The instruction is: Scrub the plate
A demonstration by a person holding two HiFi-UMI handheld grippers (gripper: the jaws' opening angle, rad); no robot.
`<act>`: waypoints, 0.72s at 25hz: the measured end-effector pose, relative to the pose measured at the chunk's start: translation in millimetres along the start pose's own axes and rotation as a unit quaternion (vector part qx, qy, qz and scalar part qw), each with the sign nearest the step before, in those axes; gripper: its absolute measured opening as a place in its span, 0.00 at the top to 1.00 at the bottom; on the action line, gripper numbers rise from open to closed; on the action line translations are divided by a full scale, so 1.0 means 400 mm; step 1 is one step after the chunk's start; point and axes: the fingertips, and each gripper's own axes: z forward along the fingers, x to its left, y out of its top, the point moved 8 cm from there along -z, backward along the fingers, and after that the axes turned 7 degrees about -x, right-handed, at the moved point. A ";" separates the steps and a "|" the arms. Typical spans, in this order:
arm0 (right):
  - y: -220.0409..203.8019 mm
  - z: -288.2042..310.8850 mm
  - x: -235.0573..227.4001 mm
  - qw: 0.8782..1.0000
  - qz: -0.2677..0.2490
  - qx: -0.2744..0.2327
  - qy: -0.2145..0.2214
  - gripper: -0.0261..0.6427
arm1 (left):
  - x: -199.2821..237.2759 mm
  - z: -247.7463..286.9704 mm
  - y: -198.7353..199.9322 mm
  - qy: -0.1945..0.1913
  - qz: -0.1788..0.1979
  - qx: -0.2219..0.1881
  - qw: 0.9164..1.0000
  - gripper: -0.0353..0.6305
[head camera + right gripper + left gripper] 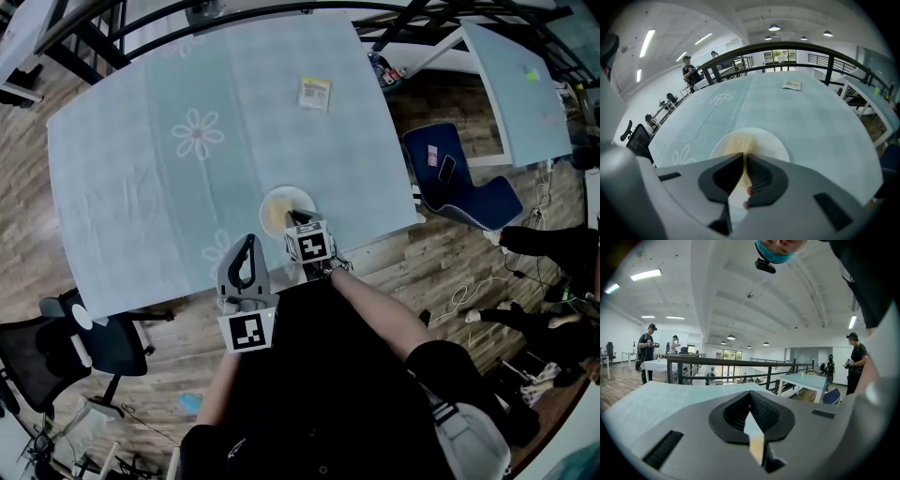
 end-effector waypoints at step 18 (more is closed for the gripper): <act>-0.007 -0.021 -0.062 0.998 0.022 -0.014 -0.049 0.92 | -0.014 0.016 -0.004 -0.022 0.002 0.005 1.000 0.93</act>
